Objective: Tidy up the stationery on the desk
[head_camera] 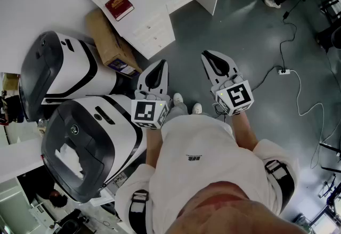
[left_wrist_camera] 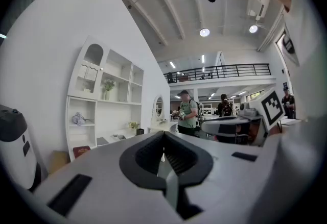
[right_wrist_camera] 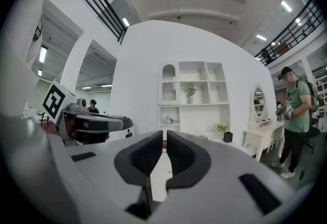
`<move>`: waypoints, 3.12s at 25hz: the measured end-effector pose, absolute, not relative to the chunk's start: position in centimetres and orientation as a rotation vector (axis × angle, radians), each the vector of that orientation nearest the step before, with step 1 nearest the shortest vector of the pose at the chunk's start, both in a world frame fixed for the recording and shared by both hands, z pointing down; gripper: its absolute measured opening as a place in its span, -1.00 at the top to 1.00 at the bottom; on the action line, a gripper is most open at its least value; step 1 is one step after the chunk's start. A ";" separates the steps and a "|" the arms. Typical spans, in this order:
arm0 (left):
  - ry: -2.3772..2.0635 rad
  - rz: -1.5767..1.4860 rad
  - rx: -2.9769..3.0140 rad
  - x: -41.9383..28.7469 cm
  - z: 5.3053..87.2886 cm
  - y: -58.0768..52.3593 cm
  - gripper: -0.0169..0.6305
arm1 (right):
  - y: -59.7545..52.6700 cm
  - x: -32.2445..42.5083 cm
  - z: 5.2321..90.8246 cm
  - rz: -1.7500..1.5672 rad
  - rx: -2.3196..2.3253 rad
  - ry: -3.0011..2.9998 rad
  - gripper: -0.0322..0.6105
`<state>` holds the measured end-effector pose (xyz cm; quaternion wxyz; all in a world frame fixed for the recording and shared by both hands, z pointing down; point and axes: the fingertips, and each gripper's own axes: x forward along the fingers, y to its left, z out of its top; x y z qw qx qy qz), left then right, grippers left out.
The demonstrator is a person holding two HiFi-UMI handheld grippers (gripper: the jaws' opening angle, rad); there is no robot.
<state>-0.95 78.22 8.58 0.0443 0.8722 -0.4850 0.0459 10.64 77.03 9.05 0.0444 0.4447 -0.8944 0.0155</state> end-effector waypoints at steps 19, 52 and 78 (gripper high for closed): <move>-1.477 0.145 2.667 0.4 9.7 74.5 0.95 | 72.7 11.6 10.6 0.066 1.401 -2.690 0.75; -1.361 0.155 2.708 -5.0 12.8 46.3 0.95 | 46.6 5.7 12.9 0.106 1.486 -2.598 0.75; -1.373 0.191 2.660 -1.4 17.0 26.6 0.95 | 25.9 8.6 17.1 0.164 1.383 -2.624 0.76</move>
